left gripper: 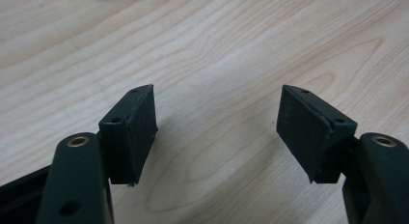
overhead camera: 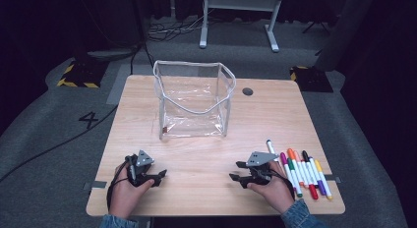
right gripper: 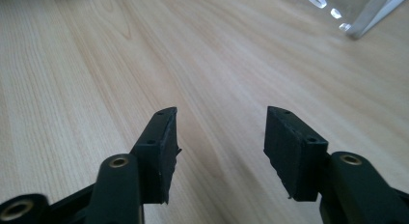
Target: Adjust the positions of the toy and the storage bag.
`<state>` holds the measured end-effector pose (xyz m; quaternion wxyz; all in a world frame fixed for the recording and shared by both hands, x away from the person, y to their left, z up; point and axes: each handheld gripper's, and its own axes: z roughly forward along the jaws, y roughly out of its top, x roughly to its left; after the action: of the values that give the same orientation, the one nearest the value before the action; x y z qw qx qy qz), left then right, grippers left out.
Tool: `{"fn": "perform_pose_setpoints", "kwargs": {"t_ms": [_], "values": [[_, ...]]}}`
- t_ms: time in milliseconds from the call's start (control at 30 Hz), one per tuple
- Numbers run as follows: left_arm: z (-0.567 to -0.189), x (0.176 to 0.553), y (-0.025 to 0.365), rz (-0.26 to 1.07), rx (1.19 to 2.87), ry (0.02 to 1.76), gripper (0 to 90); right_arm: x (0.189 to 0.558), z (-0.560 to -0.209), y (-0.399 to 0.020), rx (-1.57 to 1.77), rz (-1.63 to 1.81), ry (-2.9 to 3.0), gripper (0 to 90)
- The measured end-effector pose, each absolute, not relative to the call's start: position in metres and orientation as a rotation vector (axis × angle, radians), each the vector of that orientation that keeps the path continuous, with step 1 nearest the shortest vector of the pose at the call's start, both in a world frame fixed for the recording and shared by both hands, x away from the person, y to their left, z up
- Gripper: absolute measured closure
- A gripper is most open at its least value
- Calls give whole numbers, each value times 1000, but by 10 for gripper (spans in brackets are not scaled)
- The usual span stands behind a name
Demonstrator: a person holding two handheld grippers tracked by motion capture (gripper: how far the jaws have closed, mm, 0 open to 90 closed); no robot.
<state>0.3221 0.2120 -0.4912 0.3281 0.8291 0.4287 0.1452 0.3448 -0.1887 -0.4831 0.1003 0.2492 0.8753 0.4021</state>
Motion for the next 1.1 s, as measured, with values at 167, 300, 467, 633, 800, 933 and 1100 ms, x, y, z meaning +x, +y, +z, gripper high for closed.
{"fn": "perform_pose_setpoints", "kwargs": {"t_ms": [167, 300, 467, 633, 800, 933, 1100], "values": [[-473, 323, 214, 354, 2175, 1088, 304, 351, -463, -199, 766, 1248, 2588, 485], [-459, 324, 214, 374, 2162, 1074, 295, 358, -449, -207, 793, 1273, 2599, 507], [-448, 327, 211, 379, 2134, 1069, 297, 366, -434, -208, 774, 1275, 2591, 503], [-434, 334, 213, 404, 2104, 1073, 309, 380, -419, -205, 752, 1272, 2583, 491], [-423, 346, 215, 409, 2047, 1094, 339, 398, -408, -199, 745, 1270, 2566, 495], [-418, 356, 216, 440, 2055, 1089, 350, 413, -402, -195, 746, 1292, 2538, 499], [-418, 378, 217, 468, 2048, 1118, 340, 450, -397, -188, 779, 1283, 2470, 496]]}}
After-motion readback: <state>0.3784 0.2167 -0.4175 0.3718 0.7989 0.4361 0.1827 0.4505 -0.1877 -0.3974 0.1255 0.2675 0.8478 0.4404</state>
